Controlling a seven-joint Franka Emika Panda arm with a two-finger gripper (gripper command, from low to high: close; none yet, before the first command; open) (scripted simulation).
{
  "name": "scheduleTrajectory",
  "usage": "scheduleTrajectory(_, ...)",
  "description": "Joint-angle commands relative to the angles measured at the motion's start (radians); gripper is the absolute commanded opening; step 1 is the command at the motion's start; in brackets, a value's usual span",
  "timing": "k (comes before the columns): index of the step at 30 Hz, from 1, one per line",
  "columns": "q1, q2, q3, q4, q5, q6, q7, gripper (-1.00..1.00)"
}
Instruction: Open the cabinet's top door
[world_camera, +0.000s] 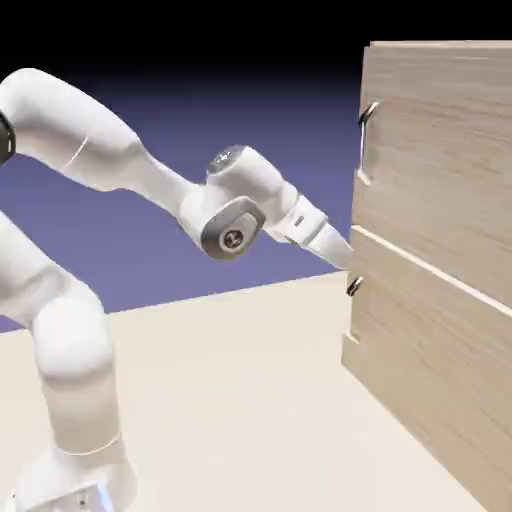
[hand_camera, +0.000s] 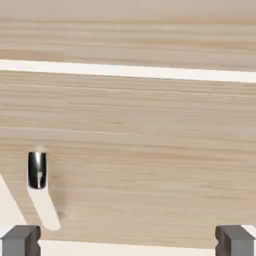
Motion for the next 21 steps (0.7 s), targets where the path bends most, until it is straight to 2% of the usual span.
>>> scheduleTrajectory(1,-0.014,-0.003,0.015,0.01,0.044,-0.001,-0.033,0.0)
scheduleTrajectory(21,-0.296,-0.072,0.319,0.2,0.914,-0.012,-0.694,0.0)
